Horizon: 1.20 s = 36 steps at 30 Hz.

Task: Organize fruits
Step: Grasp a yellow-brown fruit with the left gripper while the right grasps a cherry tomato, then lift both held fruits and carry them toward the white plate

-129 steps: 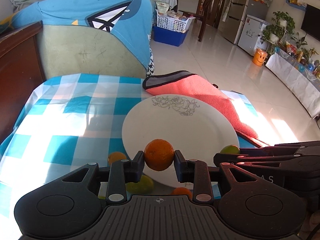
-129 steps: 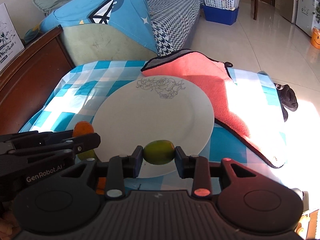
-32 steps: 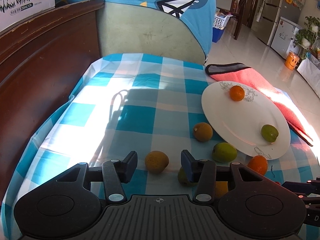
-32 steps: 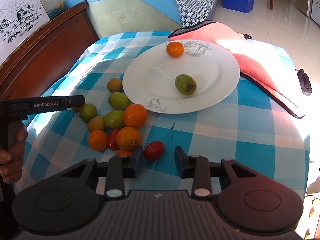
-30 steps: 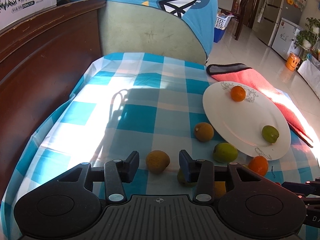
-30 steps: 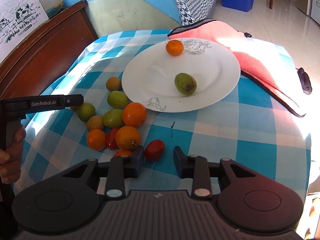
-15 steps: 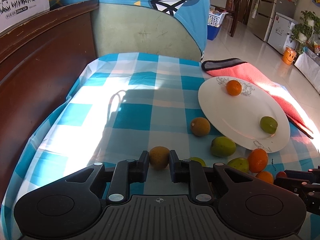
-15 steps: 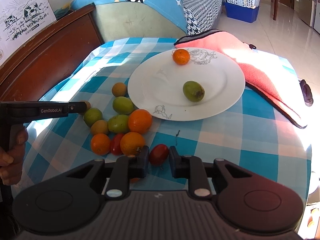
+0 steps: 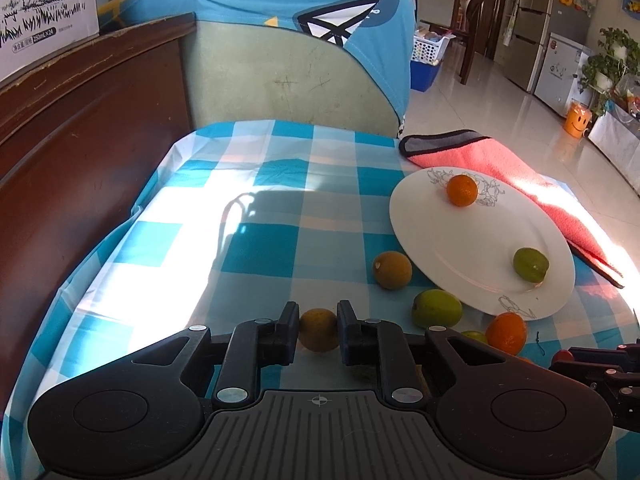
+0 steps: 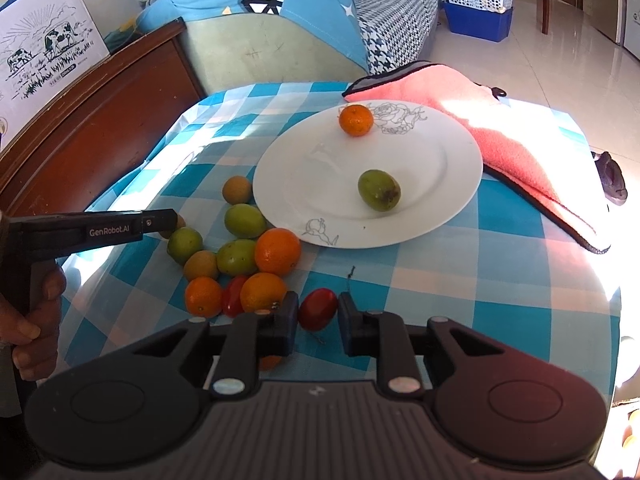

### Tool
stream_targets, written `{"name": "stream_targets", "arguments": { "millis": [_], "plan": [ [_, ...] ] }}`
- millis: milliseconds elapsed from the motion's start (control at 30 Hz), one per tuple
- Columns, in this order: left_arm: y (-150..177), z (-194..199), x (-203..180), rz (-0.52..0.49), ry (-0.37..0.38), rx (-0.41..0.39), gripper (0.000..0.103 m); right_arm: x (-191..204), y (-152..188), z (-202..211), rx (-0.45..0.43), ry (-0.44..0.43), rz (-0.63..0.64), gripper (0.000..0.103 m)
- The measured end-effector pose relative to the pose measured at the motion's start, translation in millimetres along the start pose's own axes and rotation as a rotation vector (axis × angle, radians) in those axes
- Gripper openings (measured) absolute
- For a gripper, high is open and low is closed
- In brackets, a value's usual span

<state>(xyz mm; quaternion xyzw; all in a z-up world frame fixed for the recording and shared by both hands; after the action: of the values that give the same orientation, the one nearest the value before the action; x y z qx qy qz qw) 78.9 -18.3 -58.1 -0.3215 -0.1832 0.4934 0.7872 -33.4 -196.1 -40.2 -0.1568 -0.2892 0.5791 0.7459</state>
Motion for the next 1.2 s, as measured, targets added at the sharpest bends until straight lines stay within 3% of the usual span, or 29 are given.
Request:
{"name": "stream_targets", "arguments": {
  "millis": [133, 533, 733, 933, 1067, 1200],
  "plan": [
    [-6.8, 5.1, -7.8, -0.011, 0.027, -0.015, 0.017, -0.3, -5.8, 2.9, -0.011, -0.010, -0.002, 0.022],
    [4.5, -4.8, 1.1, -0.052, 0.007, 0.030, 0.022, -3.0, -2.1, -5.1, 0.018, 0.011, -0.011, 0.022],
    [-1.7, 10.5, 0.3, -0.025, 0.091, 0.004, 0.022, -4.3, -1.4, -6.6, 0.027, 0.019, -0.018, 0.022],
    [4.0, 5.6, 5.7, -0.047, 0.047, 0.026, 0.023, -2.8, -1.4, -7.9, 0.031, 0.008, -0.027, 0.022],
    [9.2, 3.0, 10.9, -0.045, 0.038, 0.043, 0.034, -0.6, -0.5, -9.1, 0.038, 0.001, -0.019, 0.022],
    [15.6, 5.1, 16.5, -0.053, 0.036, 0.052, 0.036, -2.3, -0.2, -9.5, 0.043, 0.004, -0.026, 0.022]
  ]
}}
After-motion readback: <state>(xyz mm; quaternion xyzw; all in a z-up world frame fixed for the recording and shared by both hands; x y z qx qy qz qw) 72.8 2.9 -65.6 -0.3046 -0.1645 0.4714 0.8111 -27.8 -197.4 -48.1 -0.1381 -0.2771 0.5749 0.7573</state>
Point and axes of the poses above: each gripper's, at about its wrist camera, not at the fingertips, and z roughly against the way its jaws point, x to its left, y to its underside, the point moved 6 cm from there along -z, roughly the way its jaws point, and after that the axes turned 2 degrees about -z, right-handed, at the moved point
